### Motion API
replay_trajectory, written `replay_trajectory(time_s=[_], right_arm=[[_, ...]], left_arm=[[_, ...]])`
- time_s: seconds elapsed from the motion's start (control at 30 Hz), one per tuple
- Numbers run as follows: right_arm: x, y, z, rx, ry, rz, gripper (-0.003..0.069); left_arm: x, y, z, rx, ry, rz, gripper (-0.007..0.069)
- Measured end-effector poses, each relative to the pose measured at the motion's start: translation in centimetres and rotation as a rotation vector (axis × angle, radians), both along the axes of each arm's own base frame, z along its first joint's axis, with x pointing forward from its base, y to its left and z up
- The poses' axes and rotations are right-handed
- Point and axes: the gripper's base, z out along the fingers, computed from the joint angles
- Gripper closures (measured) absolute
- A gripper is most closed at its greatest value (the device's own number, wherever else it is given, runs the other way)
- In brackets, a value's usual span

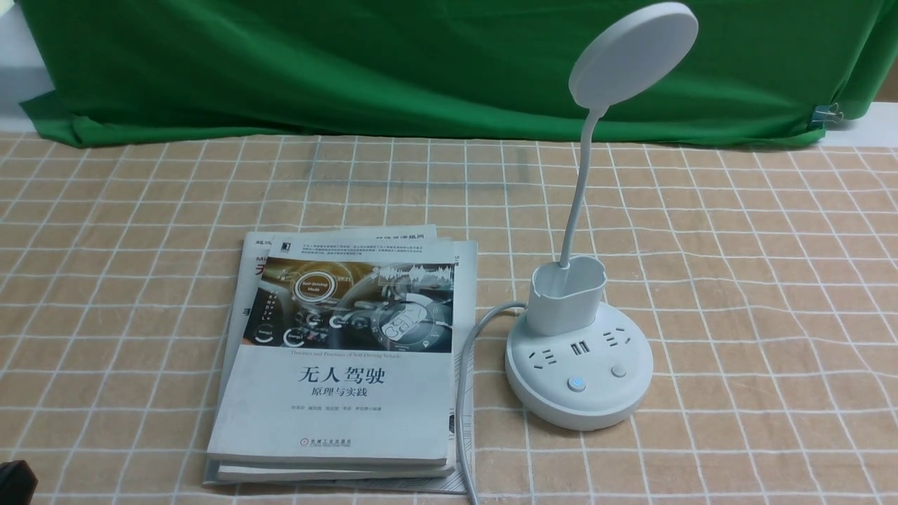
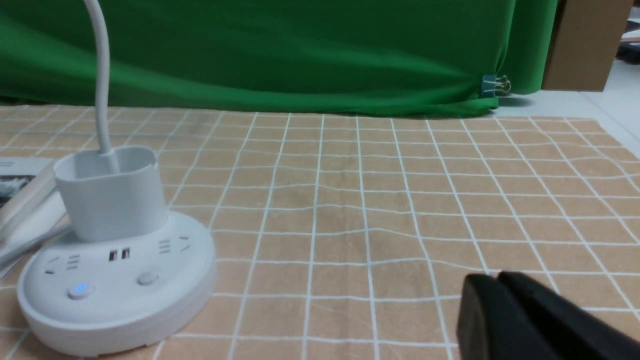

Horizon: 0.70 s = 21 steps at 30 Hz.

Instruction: Turn off the desk lamp on the light coffee tablecloth by hand.

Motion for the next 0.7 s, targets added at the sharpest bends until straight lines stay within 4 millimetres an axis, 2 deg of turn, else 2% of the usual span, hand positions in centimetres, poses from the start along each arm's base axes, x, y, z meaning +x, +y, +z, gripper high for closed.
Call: replay_trajectory(time_s=[0.7], right_arm=[[0.00, 0.00, -0.03, 0.004, 0.003, 0.000, 0.0573]], left_arm=[[0.00, 0.00, 0.00, 0.000, 0.000, 0.000, 0.0621]])
